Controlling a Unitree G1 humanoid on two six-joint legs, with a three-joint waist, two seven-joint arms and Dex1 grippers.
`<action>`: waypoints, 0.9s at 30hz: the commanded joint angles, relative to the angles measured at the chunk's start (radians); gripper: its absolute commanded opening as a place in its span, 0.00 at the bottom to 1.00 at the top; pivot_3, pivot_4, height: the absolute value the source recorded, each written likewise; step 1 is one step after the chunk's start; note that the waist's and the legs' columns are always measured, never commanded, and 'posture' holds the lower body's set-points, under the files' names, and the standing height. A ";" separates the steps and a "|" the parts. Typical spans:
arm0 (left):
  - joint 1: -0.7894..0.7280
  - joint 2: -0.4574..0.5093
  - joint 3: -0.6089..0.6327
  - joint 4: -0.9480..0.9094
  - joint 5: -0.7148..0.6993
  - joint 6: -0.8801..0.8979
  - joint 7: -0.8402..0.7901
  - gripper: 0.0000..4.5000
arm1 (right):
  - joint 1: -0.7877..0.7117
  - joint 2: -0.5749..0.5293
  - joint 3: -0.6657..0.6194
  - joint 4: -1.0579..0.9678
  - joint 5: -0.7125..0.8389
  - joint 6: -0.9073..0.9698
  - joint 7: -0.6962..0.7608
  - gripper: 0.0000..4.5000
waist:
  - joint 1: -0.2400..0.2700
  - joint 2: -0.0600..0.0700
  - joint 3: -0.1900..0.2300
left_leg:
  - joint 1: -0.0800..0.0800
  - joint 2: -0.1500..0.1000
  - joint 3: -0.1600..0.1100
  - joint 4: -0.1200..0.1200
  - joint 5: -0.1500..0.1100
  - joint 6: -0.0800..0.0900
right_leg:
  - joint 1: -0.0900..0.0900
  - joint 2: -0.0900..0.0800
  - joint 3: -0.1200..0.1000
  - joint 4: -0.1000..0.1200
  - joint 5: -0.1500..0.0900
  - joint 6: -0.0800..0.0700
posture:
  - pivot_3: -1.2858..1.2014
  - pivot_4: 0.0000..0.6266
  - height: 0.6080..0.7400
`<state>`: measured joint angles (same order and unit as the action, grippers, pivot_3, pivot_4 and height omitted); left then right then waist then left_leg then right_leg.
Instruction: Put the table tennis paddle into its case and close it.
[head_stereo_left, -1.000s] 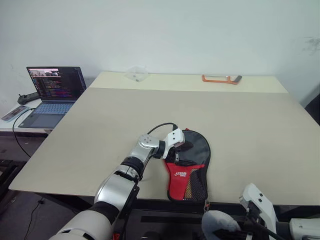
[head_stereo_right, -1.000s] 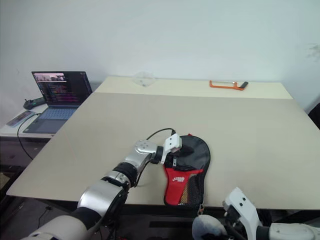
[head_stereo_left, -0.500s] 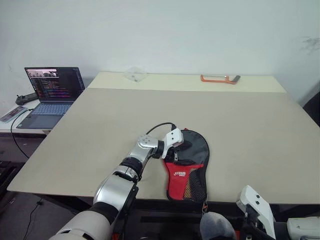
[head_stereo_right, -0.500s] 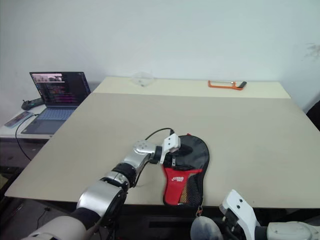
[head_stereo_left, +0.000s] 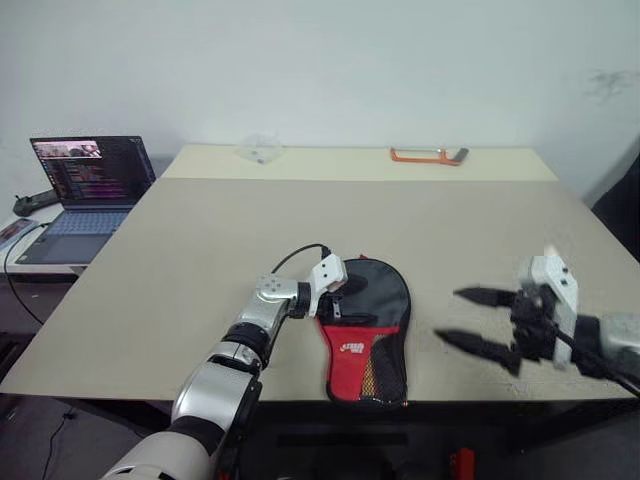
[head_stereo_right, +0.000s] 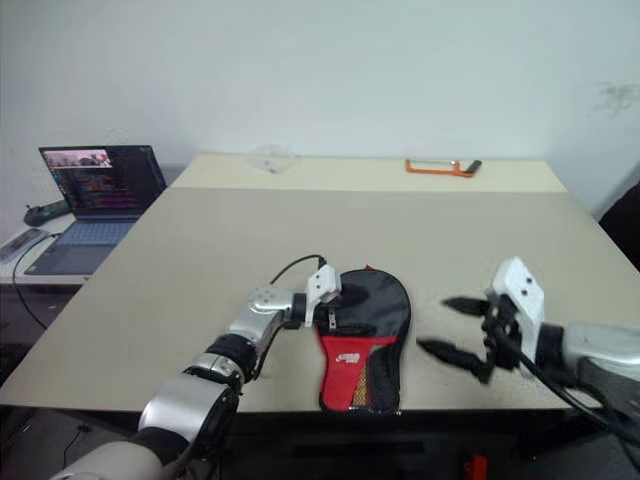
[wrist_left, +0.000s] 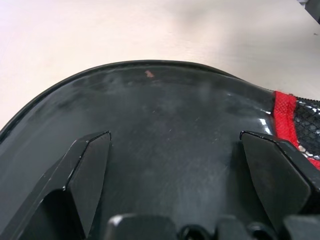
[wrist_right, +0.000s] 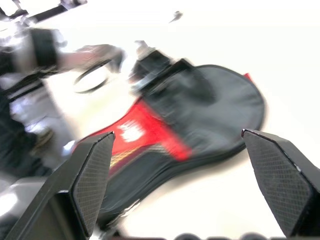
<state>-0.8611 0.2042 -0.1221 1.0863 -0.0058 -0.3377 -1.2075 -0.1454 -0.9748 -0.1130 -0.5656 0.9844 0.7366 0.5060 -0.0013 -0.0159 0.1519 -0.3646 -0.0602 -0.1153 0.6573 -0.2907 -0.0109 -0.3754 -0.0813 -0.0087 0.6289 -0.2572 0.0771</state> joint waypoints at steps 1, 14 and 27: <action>0.050 0.056 0.038 -0.131 -0.063 0.083 -0.054 1.00 | -0.147 0.131 0.139 0.169 -0.230 -0.162 0.053 0.99 | -0.004 0.001 0.003 | -0.002 0.000 0.000 0.000 0.000 0.000 | -0.002 0.000 0.000 0.001 0.000 0.000 | 0.52 0.24 1.00; 0.537 0.356 0.208 -1.004 -0.275 0.528 0.071 1.00 | -0.365 0.349 0.173 0.725 -0.547 -0.473 0.293 0.99 | -0.018 0.003 0.012 | -0.033 -0.005 0.003 0.005 0.002 -0.007 | -0.039 -0.006 0.001 0.012 0.003 -0.008 | 0.52 0.24 1.00; 0.599 0.311 0.147 -1.051 -0.268 0.537 0.189 1.00 | -0.355 0.274 0.083 0.741 -0.606 -0.457 0.371 0.99 | -0.004 0.007 0.015 | -0.026 -0.004 0.006 0.006 0.004 -0.008 | -0.034 -0.005 0.002 0.016 0.004 -0.011 | 0.52 0.24 1.00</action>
